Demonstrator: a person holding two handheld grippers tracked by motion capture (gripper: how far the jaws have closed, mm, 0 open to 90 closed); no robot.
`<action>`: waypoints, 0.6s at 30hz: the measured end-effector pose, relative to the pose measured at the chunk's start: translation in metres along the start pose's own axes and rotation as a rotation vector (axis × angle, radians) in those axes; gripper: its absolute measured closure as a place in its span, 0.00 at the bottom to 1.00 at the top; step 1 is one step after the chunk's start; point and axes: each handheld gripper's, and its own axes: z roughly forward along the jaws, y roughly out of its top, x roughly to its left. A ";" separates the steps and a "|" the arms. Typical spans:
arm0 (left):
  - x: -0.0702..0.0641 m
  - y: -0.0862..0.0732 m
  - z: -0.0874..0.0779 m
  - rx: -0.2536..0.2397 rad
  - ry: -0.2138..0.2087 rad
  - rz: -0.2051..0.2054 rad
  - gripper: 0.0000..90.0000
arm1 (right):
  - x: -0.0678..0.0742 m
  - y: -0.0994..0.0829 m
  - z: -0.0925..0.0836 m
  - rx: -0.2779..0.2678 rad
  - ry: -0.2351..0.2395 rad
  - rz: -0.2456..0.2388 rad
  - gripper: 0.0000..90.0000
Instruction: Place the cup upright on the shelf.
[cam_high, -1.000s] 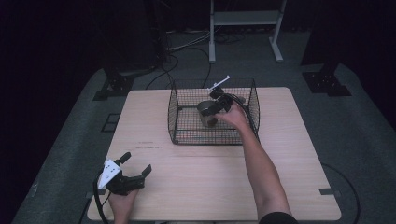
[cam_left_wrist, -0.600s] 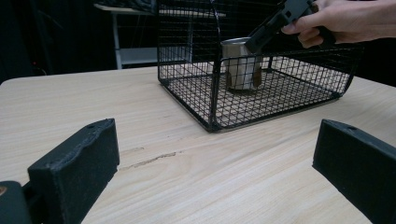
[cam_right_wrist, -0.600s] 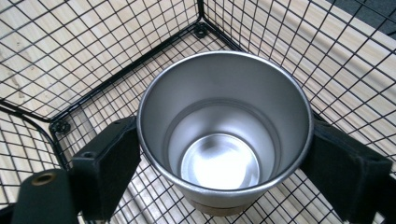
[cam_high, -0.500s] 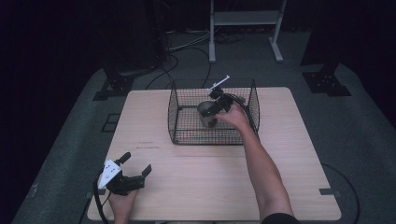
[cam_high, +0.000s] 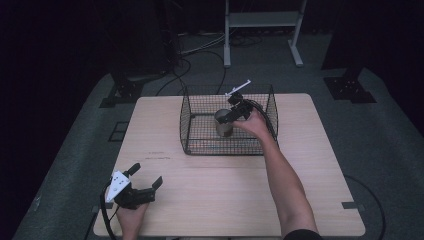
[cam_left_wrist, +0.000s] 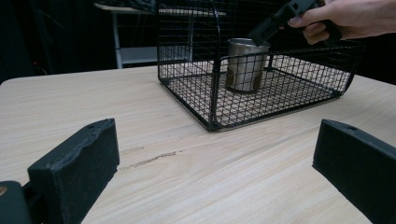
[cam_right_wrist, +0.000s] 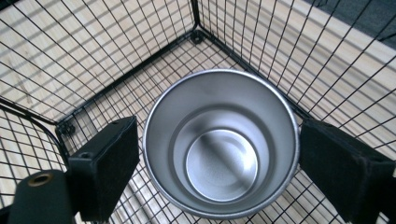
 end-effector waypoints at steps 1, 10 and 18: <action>0.000 0.000 0.000 0.000 -0.001 -0.001 0.00 | 0.000 0.000 -0.002 -0.005 0.003 0.004 0.14; 0.000 0.000 0.000 0.001 -0.004 0.002 0.00 | 0.002 0.005 -0.024 -0.068 0.005 0.011 0.14; 0.000 0.000 -0.002 0.000 -0.001 0.001 0.00 | 0.010 0.005 -0.041 -0.097 0.022 0.027 0.14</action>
